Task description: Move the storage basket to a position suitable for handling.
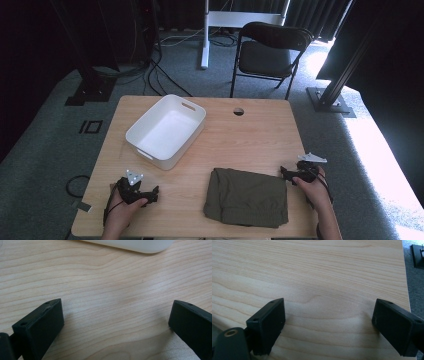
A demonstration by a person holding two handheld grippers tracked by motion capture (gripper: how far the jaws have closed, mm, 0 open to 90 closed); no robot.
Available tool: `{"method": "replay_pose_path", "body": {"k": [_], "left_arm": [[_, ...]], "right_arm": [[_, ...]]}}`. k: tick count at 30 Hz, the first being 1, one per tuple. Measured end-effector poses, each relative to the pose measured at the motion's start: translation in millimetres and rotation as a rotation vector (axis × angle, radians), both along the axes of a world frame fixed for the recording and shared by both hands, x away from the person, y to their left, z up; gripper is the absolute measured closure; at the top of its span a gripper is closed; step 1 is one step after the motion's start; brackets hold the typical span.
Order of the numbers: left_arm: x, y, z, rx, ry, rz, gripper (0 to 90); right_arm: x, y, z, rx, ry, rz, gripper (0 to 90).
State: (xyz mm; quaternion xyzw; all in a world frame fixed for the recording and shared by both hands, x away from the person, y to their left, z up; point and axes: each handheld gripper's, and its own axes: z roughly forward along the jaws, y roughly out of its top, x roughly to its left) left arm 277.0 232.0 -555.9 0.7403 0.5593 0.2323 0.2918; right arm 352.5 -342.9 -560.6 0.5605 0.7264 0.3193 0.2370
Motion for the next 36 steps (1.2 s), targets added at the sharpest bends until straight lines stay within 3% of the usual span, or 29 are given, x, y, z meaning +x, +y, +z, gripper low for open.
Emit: {"method": "replay_pose_path", "body": {"k": [18,19,27,36], "left_arm": [[-1.7,8.3,0.3,0.003,0.001,-0.081,1.0],[-1.8,8.8,0.2,0.001,0.001,-0.077,1.1],[-1.8,12.1,0.6,-0.017,0.001,-0.076,1.1],[-0.8,13.9,1.2,-0.017,-0.003,-0.07,1.1]], "right_arm": [[0.2,-0.9,0.2,0.009,-0.002,0.01,11.5],[1.0,-1.9,0.5,0.025,-0.002,0.009,11.4],[8.0,2.5,2.3,0.005,-0.014,0.036,11.5],[23.9,15.6,16.3,0.013,-0.049,0.066,11.4]]}}
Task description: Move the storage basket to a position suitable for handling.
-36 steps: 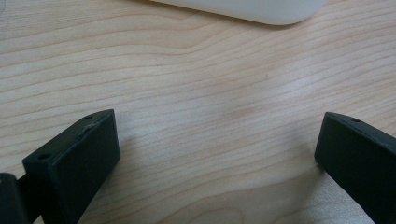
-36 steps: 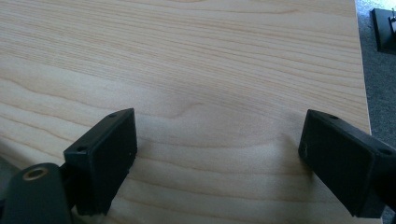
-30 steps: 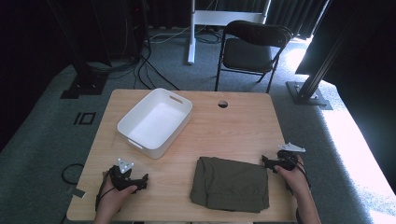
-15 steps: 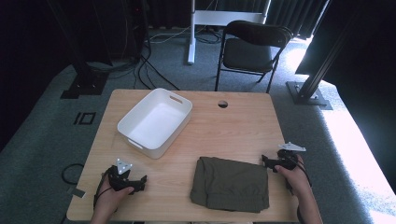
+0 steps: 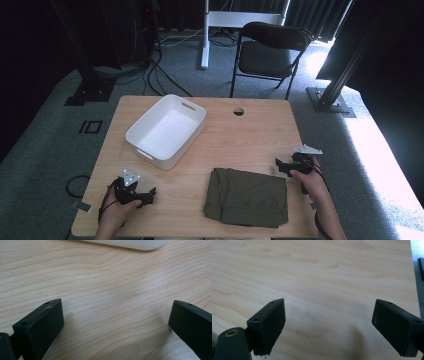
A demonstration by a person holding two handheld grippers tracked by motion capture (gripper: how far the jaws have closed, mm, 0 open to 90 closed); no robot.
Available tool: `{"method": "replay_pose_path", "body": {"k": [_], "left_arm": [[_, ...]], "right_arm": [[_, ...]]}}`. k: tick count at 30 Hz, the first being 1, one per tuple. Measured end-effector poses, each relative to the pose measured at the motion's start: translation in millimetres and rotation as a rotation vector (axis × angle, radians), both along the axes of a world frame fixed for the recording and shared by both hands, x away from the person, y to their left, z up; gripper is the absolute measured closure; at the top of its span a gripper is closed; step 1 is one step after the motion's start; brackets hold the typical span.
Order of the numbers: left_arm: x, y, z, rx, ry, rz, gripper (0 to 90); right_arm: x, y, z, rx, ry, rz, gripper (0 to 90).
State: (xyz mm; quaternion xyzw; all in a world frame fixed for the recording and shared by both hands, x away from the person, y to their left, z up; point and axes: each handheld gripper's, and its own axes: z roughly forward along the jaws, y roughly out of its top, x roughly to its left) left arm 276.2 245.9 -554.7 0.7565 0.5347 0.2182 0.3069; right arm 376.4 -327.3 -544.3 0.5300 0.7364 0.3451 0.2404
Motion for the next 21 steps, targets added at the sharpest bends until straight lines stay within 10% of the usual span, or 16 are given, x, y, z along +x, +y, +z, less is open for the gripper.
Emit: {"method": "replay_pose_path", "body": {"k": [21], "left_arm": [[2.7,2.1,6.9,-0.014,-0.02,0.008,1.1]], "right_arm": [[38.0,60.4,27.3,0.019,-0.034,0.11,11.5]]}}
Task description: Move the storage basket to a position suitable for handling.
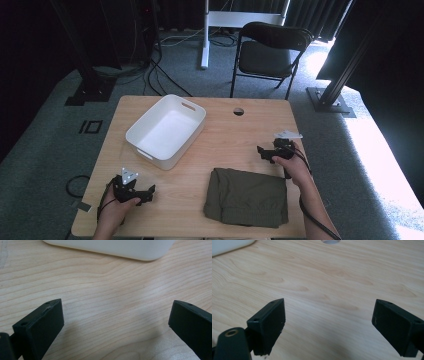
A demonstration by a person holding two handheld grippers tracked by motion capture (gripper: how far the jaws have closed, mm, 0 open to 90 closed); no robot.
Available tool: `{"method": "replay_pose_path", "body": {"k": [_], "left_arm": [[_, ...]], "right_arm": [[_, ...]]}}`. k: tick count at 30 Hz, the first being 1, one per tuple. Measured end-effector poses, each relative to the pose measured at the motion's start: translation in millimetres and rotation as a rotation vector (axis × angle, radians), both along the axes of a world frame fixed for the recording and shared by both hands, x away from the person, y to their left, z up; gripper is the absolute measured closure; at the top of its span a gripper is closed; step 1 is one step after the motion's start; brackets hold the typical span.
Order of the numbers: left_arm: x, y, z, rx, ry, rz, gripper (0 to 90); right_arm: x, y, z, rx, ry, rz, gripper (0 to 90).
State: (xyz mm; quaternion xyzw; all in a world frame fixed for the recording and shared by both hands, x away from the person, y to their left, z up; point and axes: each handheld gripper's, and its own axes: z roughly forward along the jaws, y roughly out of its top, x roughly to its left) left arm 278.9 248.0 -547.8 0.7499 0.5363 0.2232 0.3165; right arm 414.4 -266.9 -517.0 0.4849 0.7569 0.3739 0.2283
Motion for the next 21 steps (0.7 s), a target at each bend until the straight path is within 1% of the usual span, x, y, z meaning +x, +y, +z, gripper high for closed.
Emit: {"method": "replay_pose_path", "body": {"k": [6,11,14,17,21], "left_arm": [[0.7,-0.2,1.0,-0.001,0.005,-0.023,1.1],[1.9,0.9,1.6,-0.004,0.0,-0.016,1.1],[3.4,1.2,3.2,-0.017,-0.011,-0.006,1.1],[4.9,1.8,4.1,-0.007,-0.018,-0.003,1.1],[7.3,1.9,5.2,-0.008,-0.024,0.002,1.1]], "right_arm": [[10.6,16.1,3.9,0.002,-0.004,0.015,11.4],[17.9,29.5,6.6,0.015,-0.006,0.038,11.4],[22.8,37.9,8.5,0.012,-0.01,0.048,11.4],[28.4,46.0,11.5,0.024,-0.016,0.055,11.4],[36.3,57.4,15.9,0.034,-0.027,0.07,11.5]]}}
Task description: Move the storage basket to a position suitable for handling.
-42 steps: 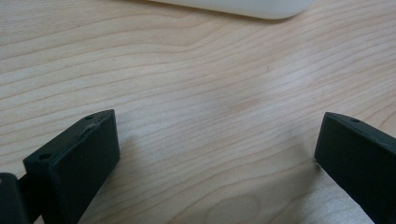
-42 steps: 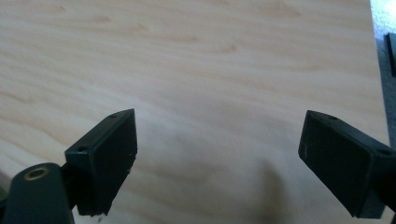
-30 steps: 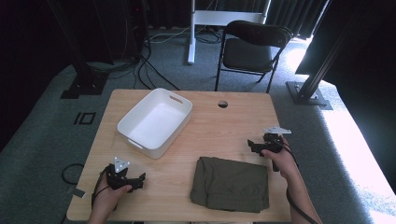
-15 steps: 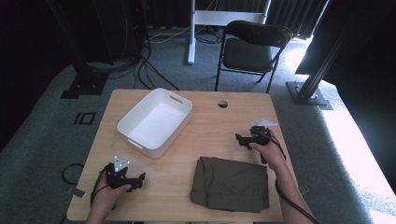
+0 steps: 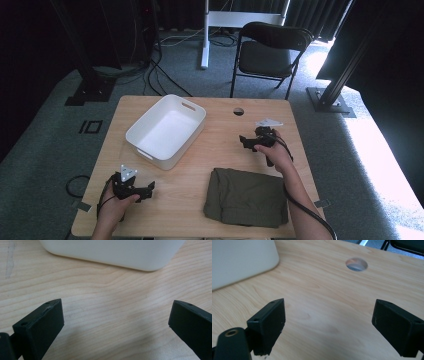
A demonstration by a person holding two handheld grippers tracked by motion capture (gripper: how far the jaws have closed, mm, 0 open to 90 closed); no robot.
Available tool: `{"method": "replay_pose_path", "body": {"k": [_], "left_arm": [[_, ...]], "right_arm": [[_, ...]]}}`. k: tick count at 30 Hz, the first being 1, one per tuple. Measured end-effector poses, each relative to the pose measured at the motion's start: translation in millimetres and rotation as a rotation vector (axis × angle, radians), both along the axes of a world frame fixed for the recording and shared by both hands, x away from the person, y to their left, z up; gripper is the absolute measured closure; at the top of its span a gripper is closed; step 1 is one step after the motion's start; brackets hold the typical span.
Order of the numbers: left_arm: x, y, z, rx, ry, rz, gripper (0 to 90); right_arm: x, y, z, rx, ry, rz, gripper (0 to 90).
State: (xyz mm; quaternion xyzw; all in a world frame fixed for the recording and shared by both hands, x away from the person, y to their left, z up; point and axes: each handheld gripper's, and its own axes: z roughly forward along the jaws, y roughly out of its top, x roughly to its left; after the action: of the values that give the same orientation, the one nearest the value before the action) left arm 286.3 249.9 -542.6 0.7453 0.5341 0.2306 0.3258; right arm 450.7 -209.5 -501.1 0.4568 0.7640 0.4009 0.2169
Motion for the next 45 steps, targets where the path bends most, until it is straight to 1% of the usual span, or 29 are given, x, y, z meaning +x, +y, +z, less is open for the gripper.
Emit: {"method": "replay_pose_path", "body": {"k": [4,6,7,14,19,21,23,24,25,28,33,36,39,43,45], "left_arm": [[4.1,-1.1,1.8,0.018,-0.015,-0.003,1.1],[7.0,-0.8,3.9,0.009,-0.018,-0.004,1.1],[8.5,-0.9,5.3,0.004,-0.023,-0.002,1.1],[18.2,-2.3,13.5,0.01,-0.05,-0.005,1.1],[22.9,-0.5,17.6,-0.003,-0.068,-0.003,1.1],[24.3,0.8,19.0,-0.009,-0.078,-0.003,1.1],[25.1,2.1,20.2,-0.008,-0.086,-0.001,1.1],[27.5,5.4,22.7,-0.013,-0.1,0.012,1.1],[28.7,7.0,23.8,-0.011,-0.108,0.018,1.1],[32.2,11.4,25.8,-0.012,-0.129,0.042,1.1],[39.0,20.7,25.3,0.001,-0.128,0.061,1.1],[43.8,26.0,26.1,-0.002,-0.133,0.077,1.1],[48.1,29.7,26.4,0.001,-0.132,0.083,1.1],[53.1,32.8,26.1,-0.006,-0.135,0.091,1.1],[55.3,32.8,25.3,-0.014,-0.134,0.093,1.1]], "right_arm": [[8.0,12.8,3.7,-0.016,-0.012,0.024,11.4],[12.2,18.6,5.6,-0.021,-0.018,0.035,11.5],[14.3,21.4,6.7,-0.016,-0.017,0.035,11.4],[28.2,41.8,15.2,0.005,-0.032,0.052,11.5],[33.7,56.1,19.8,0.01,-0.045,0.074,11.5],[35.5,61.3,20.7,0.025,-0.043,0.075,11.4],[36.4,63.9,20.9,0.027,-0.043,0.08,11.5],[37.3,66.6,21.1,0.028,-0.041,0.083,11.5],[40.1,73.3,22.2,0.026,-0.043,0.091,11.5],[44.6,83.9,24.9,0.022,-0.052,0.1,11.5],[51.7,97.7,28.0,0.032,-0.056,0.103,11.5],[57.0,106.4,31.4,0.039,-0.059,0.106,11.5],[62.6,115.0,34.6,0.034,-0.063,0.108,11.5],[75.0,125.1,35.2,0.049,-0.054,0.1,11.5],[83.6,129.6,33.5,0.058,-0.046,0.082,11.5]]}}
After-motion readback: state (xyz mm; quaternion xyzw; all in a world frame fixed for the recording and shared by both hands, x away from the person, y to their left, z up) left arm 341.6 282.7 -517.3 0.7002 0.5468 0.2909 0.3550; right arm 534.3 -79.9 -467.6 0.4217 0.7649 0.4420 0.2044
